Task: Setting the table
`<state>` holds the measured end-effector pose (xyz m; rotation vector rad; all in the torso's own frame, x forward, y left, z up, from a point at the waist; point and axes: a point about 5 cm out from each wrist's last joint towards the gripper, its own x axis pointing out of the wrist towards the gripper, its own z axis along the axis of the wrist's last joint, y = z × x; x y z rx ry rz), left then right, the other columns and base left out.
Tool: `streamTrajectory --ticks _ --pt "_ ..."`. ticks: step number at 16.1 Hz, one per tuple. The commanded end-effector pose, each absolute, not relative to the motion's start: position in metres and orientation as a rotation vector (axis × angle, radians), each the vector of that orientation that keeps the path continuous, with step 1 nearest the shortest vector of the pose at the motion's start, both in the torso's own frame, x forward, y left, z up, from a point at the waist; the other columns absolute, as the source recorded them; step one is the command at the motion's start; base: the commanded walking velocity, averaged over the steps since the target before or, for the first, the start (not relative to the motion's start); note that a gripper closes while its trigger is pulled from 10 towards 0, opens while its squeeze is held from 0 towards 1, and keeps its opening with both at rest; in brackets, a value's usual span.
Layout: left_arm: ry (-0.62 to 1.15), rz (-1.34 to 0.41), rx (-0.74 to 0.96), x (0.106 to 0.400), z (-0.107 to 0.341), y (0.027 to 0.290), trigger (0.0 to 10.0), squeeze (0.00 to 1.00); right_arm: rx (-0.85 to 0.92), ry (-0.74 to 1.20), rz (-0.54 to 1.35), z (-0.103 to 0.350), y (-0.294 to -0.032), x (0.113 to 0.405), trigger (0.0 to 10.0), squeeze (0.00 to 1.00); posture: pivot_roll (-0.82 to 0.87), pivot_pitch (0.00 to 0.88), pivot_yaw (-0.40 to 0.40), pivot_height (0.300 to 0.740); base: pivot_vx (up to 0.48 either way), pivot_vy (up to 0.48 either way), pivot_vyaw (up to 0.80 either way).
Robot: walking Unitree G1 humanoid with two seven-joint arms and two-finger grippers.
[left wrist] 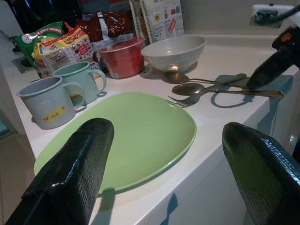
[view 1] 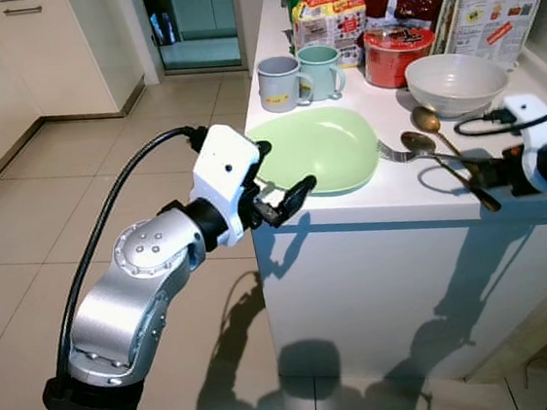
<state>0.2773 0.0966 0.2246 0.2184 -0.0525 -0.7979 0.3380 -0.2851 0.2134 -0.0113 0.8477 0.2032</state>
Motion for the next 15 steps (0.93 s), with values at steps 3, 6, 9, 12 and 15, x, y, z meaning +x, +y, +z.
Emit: streamTrajectory --ticks 3,6,9,12,15 --pt "-0.083 -0.789 0.228 0.279 0.232 0.097 10.0 0.00 -0.002 0.777 0.217 0.232 -0.283 0.343 0.0 0.00 0.03 0.000 0.033 0.740 0.000 0.000 0.00" --pt "-0.085 -0.791 0.231 0.279 0.233 0.098 10.0 0.00 -0.085 0.714 0.233 0.240 -0.283 0.341 10.0 0.00 0.03 0.000 0.038 0.740 0.000 0.000 0.00" --pt "-0.080 -0.796 0.232 0.275 0.230 0.099 10.0 0.00 -0.112 0.740 0.242 0.250 -0.285 0.318 10.0 0.85 0.02 0.000 0.039 0.740 0.000 0.000 0.00" --pt "-0.077 -0.800 0.222 0.272 0.228 0.096 10.0 0.00 -0.221 0.841 0.286 0.243 -0.281 0.289 10.0 1.00 0.01 0.000 0.033 0.740 0.000 0.000 0.00" --pt "-0.077 -0.811 0.218 0.271 0.227 0.094 10.0 0.00 -0.230 0.876 0.274 0.237 -0.281 0.285 10.0 1.00 0.01 0.000 0.028 0.740 0.000 0.000 0.00"
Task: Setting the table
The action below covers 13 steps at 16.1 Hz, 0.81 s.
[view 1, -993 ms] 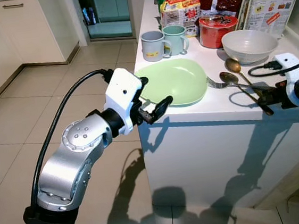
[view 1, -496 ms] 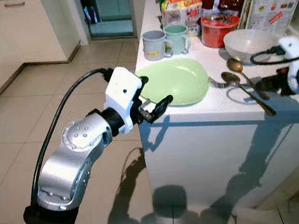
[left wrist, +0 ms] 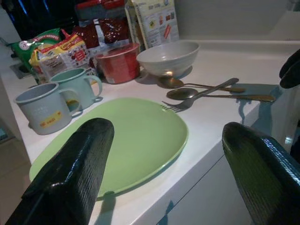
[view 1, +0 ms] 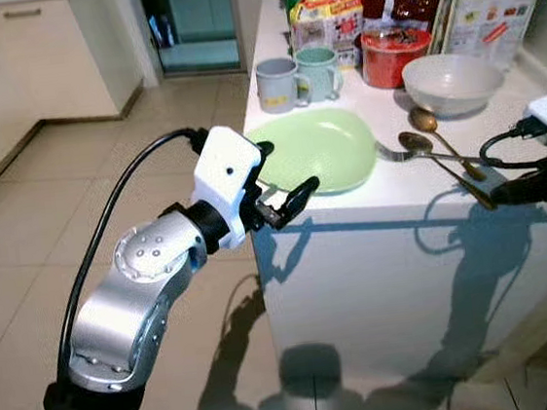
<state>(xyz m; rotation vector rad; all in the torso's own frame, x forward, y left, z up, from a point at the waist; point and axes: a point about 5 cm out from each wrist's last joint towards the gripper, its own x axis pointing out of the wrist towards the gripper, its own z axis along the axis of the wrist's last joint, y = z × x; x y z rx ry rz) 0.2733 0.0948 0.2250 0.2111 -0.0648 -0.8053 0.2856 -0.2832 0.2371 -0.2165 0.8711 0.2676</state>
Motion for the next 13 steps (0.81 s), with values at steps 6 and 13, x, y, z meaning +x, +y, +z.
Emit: streamTrajectory --ticks 6,13 --pt "-0.076 -0.792 0.214 0.270 0.226 0.097 10.0 0.00 -0.290 0.932 0.210 0.224 -0.279 0.287 10.0 1.00 0.02 0.000 0.003 0.740 0.000 0.000 0.00" --pt "-0.062 -0.813 0.197 0.265 0.220 0.091 10.0 0.00 -0.313 0.965 0.134 0.202 -0.284 0.292 10.0 0.00 0.03 0.000 0.005 0.740 0.000 0.000 0.00"
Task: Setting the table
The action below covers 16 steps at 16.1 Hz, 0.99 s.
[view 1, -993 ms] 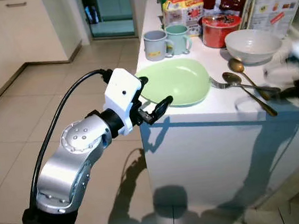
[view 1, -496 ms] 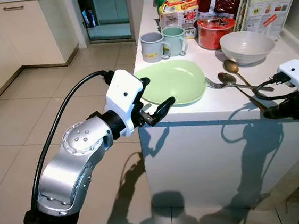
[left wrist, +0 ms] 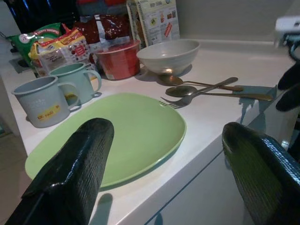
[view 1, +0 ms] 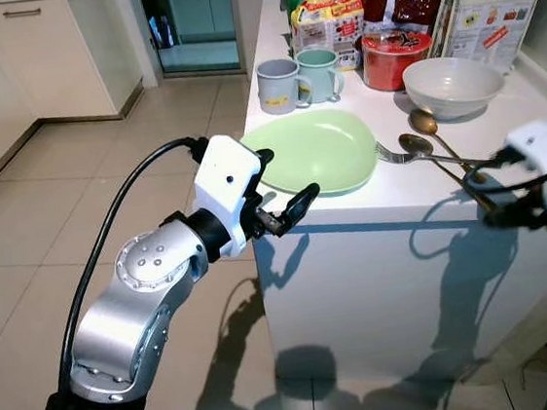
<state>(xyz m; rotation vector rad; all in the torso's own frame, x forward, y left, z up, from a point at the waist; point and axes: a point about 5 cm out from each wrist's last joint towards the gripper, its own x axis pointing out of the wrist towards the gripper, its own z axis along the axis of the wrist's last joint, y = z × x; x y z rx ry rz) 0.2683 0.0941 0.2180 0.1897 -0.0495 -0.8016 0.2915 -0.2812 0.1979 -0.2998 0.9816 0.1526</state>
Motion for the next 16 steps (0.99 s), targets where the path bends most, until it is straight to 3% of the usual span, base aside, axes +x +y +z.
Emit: streamTrajectory --ticks 1,15,16 --pt "-0.061 -0.813 0.196 0.264 0.220 0.091 10.0 0.00 -0.297 0.964 0.143 0.200 -0.282 0.293 10.0 0.00 0.03 0.000 0.007 0.740 0.000 0.000 0.00" --pt "-0.069 -0.797 0.203 0.265 0.224 0.094 10.0 0.00 -0.239 0.807 0.148 0.199 -0.265 0.320 10.0 0.00 0.04 0.000 0.002 0.740 0.000 0.000 0.00" --pt "-0.069 -0.796 0.204 0.265 0.224 0.094 10.0 0.00 -0.237 0.803 0.154 0.200 -0.264 0.320 9.6 0.00 0.04 0.000 0.002 0.740 0.000 0.000 0.00"
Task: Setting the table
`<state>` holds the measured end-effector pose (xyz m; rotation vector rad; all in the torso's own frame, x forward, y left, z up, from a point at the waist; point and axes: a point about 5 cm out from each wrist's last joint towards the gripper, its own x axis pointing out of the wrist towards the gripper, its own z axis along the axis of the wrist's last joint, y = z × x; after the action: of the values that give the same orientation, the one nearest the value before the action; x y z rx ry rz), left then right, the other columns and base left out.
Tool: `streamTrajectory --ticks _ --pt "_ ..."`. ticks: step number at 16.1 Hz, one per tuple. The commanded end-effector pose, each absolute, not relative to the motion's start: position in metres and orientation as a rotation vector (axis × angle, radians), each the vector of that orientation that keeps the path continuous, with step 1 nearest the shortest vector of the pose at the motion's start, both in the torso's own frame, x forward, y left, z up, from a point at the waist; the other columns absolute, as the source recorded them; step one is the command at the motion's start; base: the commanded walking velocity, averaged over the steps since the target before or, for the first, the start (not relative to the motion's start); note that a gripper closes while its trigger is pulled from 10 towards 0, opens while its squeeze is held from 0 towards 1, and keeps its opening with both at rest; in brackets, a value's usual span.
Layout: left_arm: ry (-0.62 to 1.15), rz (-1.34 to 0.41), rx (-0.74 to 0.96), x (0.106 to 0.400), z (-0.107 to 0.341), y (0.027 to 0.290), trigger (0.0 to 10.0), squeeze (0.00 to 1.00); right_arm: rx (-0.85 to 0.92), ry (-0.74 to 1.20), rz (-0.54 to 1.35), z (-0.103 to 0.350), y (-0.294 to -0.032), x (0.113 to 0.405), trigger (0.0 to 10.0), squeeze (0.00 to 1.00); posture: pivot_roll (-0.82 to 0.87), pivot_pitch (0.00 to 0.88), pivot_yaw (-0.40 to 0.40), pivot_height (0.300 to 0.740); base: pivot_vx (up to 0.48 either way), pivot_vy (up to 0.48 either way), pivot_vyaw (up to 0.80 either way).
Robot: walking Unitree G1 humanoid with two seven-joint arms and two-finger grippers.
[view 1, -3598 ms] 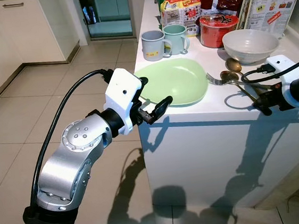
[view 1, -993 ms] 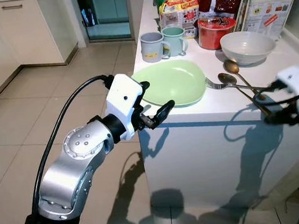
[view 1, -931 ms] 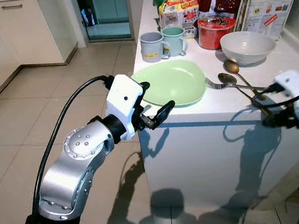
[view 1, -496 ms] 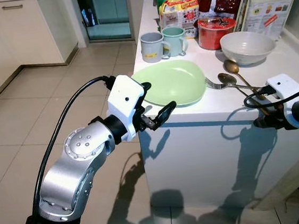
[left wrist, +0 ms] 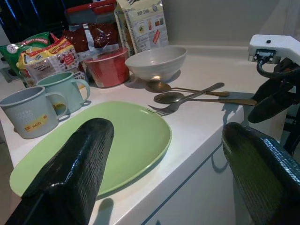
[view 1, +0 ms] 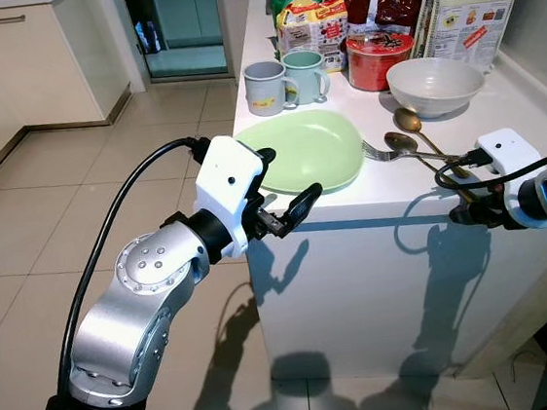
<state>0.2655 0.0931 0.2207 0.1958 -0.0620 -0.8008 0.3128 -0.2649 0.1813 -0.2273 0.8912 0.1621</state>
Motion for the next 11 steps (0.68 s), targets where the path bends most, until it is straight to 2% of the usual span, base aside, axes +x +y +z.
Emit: streamTrajectory --ticks 1,2,3,4,11 --pt "-0.070 -0.796 0.204 0.2648 0.2244 0.0943 10.0 0.00 -0.236 0.802 0.159 0.1997 -0.2633 0.3198 6.0 0.00 0.04 0.000 0.002 0.740 0.000 0.000 0.00" --pt "-0.070 -0.796 0.204 0.2648 0.2244 0.0943 10.0 0.00 -0.235 0.803 0.165 0.1993 -0.2625 0.3196 2.7 0.00 0.04 0.000 0.002 0.740 0.000 0.000 0.00" --pt "-0.070 -0.796 0.205 0.2648 0.2246 0.0940 10.0 0.00 -0.236 0.804 0.169 0.1990 -0.2623 0.3192 1.7 0.00 0.04 0.000 0.002 0.740 0.000 0.000 0.00" --pt "-0.071 -0.796 0.205 0.2650 0.2249 0.0937 10.0 0.00 -0.236 0.804 0.173 0.1985 -0.2618 0.3187 0.0 0.00 0.04 0.000 0.002 0.740 0.000 0.000 0.00" --pt "-0.071 -0.795 0.207 0.2665 0.2250 0.0946 10.0 0.00 -0.236 0.799 0.196 0.1988 -0.2574 0.3194 0.0 0.00 0.04 0.000 0.002 0.740 0.000 0.000 0.00"
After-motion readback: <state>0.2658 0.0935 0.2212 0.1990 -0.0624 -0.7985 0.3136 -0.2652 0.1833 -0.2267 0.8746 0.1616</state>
